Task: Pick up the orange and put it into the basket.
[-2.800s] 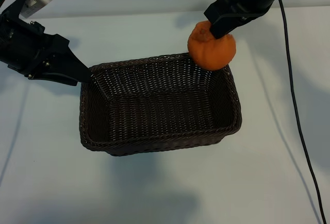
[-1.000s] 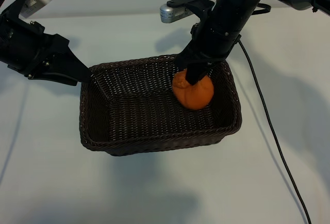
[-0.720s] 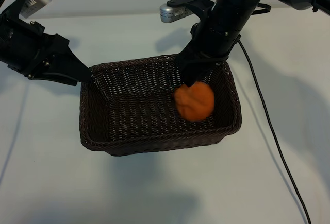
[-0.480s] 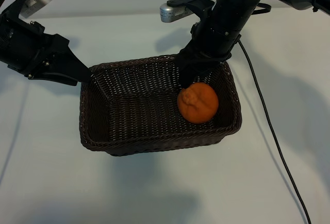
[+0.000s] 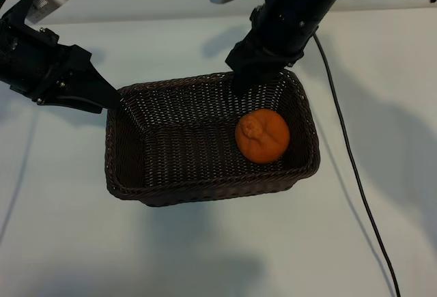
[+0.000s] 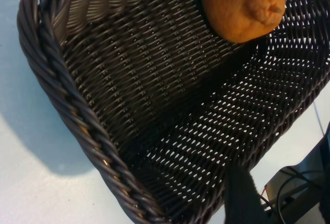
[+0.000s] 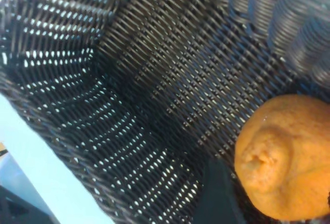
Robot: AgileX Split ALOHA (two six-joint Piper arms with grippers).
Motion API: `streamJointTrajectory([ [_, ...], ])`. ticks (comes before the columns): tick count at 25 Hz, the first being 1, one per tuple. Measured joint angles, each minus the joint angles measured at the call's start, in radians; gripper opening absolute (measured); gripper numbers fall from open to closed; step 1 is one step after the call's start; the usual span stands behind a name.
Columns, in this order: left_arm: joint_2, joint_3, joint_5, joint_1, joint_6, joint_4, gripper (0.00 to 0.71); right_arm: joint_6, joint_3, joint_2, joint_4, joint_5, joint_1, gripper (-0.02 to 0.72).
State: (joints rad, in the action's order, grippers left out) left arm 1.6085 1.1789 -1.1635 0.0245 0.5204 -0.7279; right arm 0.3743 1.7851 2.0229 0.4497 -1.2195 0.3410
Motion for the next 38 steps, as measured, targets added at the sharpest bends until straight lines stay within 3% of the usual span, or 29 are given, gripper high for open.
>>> streamJointTrajectory([
  [8,0.000,0.000,0.000,0.000,0.002,0.000,0.411,-0.009,0.000,-0.130,-0.071,-0.004,-0.007,0.487],
  [21,0.000,0.000,0.000,0.000,0.002,0.000,0.411,-0.015,0.000,-0.213,-0.066,-0.004,-0.180,0.487],
  [30,0.000,0.000,0.000,0.000,0.002,0.000,0.411,0.051,-0.153,-0.218,-0.066,0.000,-0.200,0.414],
  [38,0.000,0.000,0.000,0.000,0.002,0.000,0.411,0.058,-0.222,-0.227,-0.063,-0.001,-0.228,0.385],
])
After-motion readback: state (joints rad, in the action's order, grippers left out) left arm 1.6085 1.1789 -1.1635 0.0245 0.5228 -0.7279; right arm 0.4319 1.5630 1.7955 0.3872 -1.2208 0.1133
